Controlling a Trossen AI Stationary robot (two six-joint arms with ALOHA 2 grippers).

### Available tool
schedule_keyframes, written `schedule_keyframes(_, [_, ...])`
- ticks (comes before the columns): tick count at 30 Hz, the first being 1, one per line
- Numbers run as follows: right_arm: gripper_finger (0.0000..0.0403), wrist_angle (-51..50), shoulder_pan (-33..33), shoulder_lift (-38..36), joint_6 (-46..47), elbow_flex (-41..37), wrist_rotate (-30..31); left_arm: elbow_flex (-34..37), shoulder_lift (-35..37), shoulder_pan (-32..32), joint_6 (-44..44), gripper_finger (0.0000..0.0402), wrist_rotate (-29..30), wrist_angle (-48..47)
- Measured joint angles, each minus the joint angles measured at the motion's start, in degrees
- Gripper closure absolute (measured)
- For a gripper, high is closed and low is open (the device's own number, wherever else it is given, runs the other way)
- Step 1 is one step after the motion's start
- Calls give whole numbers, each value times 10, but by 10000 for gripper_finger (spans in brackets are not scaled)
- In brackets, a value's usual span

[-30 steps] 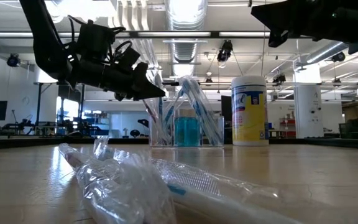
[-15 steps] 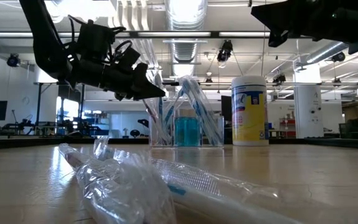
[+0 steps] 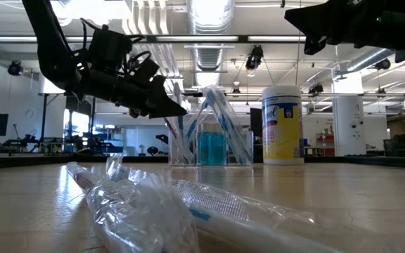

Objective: Pick & Place toothbrushing station
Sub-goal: Put the top blue toothbrush into the transparent organizer, then put the blue toothbrush into the transparent organizer

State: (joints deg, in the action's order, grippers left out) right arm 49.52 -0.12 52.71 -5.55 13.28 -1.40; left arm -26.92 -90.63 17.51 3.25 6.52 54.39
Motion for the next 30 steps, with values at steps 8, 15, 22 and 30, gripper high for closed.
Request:
schedule_keyframes(8, [394, 0, 0, 0, 4, 0, 0, 1, 43, 0, 0, 269, -11, -22])
schedule_keyframes(15, [394, 1, 0, 0, 4, 0, 0, 0, 140, -1, -4, 231, 7, -112])
schedule_keyframes(22, [394, 0, 0, 0, 9, -3, 0, 0, 303, -1, -20, 227, 9, -255])
schedule_keyframes(30, [394, 0, 0, 0, 11, -4, 0, 0, 524, -1, -111, 249, -136, -505])
